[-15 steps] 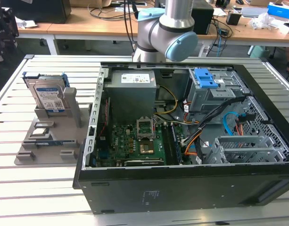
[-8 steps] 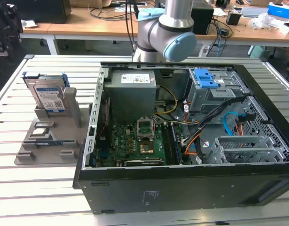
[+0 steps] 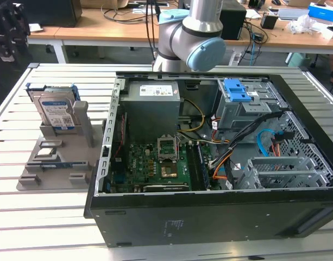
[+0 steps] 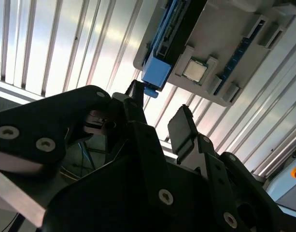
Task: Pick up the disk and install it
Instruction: 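Pick up the disk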
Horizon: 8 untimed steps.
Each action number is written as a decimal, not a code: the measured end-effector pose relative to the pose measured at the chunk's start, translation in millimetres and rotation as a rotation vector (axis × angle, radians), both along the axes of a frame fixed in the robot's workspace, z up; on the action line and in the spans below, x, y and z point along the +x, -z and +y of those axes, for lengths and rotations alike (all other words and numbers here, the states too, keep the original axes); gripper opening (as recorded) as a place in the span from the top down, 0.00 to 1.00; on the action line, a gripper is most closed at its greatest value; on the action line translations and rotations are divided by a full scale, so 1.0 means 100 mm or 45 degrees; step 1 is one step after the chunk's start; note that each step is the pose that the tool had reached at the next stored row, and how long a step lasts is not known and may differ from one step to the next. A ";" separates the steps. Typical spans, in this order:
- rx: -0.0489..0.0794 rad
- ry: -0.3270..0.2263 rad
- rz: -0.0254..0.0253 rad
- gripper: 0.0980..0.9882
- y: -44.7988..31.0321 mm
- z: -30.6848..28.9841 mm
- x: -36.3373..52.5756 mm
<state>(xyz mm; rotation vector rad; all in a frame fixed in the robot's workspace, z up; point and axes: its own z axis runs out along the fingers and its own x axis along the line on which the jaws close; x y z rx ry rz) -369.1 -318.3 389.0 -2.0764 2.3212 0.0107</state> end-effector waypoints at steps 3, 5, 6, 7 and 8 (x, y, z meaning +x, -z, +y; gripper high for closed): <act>0.000 0.000 0.0002 0.57 0.047 0.010 0.003; 0.000 0.000 0.0002 0.57 0.068 0.011 0.003; 0.000 0.000 0.0003 0.57 0.079 0.012 0.003; 0.000 0.000 0.0002 0.57 0.092 0.012 0.003; 0.000 0.000 0.0002 0.57 0.104 0.012 0.003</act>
